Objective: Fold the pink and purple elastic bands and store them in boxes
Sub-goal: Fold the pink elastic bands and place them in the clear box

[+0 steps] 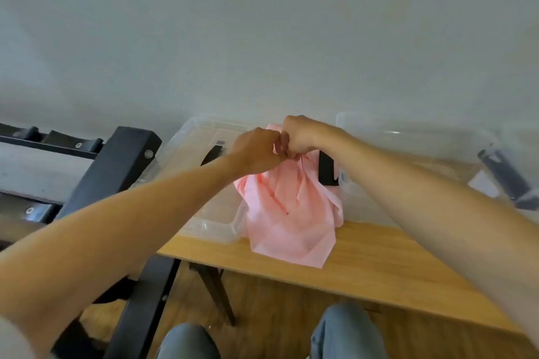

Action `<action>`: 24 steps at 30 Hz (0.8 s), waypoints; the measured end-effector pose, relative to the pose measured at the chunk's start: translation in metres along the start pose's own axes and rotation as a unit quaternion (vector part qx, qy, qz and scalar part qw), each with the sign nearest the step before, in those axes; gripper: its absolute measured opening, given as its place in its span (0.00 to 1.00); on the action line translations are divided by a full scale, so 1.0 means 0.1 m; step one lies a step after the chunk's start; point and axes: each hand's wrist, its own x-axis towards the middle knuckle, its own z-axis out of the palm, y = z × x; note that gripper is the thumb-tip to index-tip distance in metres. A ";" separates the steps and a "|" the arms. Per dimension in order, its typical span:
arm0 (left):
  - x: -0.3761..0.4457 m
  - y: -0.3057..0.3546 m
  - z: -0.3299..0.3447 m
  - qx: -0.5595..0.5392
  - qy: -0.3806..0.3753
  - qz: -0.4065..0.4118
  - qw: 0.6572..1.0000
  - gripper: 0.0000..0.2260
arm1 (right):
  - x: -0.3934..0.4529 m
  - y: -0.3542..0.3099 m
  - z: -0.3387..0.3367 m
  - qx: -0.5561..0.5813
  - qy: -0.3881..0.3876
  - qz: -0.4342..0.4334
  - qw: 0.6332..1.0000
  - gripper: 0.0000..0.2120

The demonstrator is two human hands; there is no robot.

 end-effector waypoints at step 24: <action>-0.49 0.30 -0.10 -0.232 0.182 -0.044 0.954 0.04 | -0.67 0.03 0.44 0.184 0.172 0.007 0.968 0.27</action>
